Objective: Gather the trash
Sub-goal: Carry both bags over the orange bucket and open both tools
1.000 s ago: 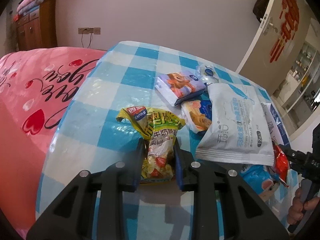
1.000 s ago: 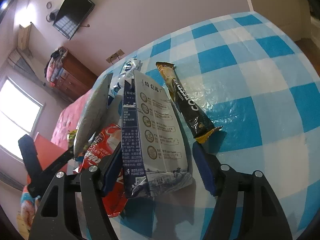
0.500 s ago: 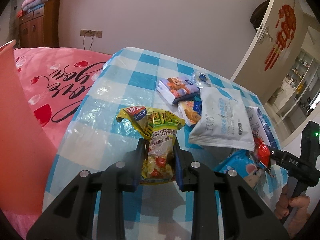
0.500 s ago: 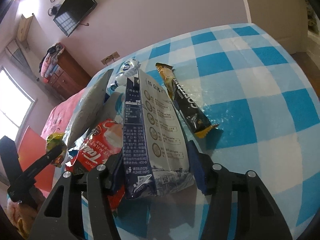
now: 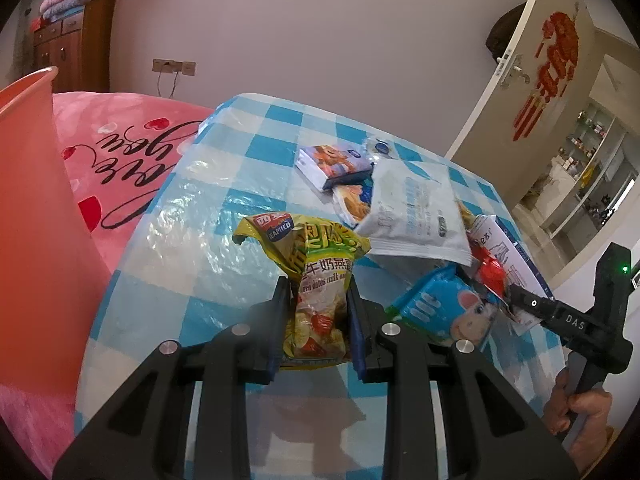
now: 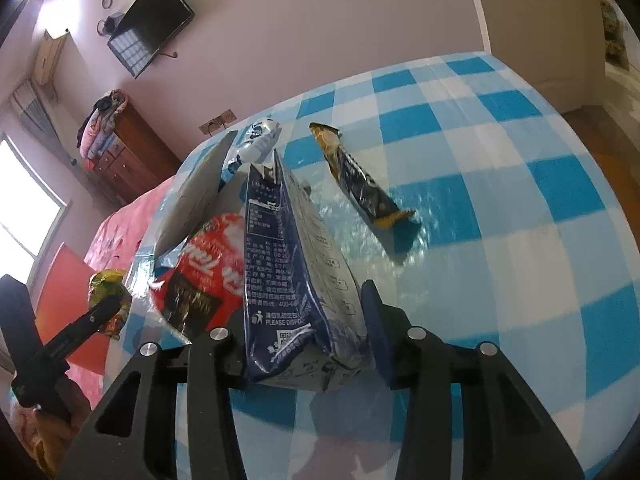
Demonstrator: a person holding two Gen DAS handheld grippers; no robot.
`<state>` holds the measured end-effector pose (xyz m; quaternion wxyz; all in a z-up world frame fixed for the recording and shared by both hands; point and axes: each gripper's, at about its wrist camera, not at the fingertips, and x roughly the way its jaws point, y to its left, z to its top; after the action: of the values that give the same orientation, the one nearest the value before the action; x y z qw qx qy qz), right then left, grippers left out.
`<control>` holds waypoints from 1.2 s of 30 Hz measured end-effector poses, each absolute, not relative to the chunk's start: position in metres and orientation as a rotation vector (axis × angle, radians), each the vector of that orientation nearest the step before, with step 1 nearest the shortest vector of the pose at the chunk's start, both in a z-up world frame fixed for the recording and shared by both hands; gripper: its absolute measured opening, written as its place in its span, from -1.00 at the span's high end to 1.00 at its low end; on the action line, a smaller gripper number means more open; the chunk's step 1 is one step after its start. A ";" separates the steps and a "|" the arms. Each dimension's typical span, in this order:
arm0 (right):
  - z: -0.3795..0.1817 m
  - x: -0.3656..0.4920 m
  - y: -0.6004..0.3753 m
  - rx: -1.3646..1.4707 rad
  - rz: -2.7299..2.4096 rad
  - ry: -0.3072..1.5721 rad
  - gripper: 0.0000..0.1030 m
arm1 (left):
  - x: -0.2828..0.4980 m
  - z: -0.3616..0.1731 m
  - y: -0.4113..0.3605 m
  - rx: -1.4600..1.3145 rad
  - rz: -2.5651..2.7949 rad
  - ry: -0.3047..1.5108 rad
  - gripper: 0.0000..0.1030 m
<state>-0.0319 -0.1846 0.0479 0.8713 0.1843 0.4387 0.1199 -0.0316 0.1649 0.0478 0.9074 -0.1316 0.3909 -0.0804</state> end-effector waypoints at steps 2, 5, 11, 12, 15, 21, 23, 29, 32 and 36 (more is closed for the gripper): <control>0.050 -0.040 -0.186 0.392 0.250 0.910 0.14 | -0.037 0.049 0.164 -0.270 -0.175 0.805 0.45; 0.056 -0.051 -0.187 0.386 0.254 0.894 0.15 | -0.046 0.053 0.163 -0.272 -0.184 0.798 0.45; 0.072 -0.067 -0.189 0.400 0.270 0.863 0.15 | -0.060 0.064 0.163 -0.283 -0.210 0.770 0.45; 0.075 -0.069 -0.188 0.399 0.273 0.858 0.15 | -0.061 0.067 0.163 -0.284 -0.214 0.764 0.45; 0.089 -0.078 -0.183 0.397 0.288 0.834 0.15 | -0.068 0.077 0.162 -0.288 -0.230 0.736 0.45; 0.120 -0.086 -0.164 0.396 0.349 0.796 0.15 | -0.081 0.103 0.168 -0.298 -0.252 0.674 0.45; 0.130 -0.086 -0.153 0.392 0.382 0.791 0.15 | -0.085 0.112 0.173 -0.305 -0.251 0.652 0.45; 0.161 -0.082 -0.102 0.360 0.513 0.775 0.15 | -0.099 0.140 0.203 -0.322 -0.212 0.580 0.45; 0.176 -0.076 -0.064 0.329 0.598 0.776 0.15 | -0.107 0.154 0.226 -0.330 -0.171 0.547 0.45; 0.191 -0.068 -0.013 0.296 0.703 0.787 0.15 | -0.119 0.170 0.259 -0.314 -0.091 0.506 0.45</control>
<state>-0.0675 -0.0134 0.1906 0.8535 0.1409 0.3740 0.3344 -0.1187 0.2588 0.1700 0.9549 -0.1546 0.2494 -0.0448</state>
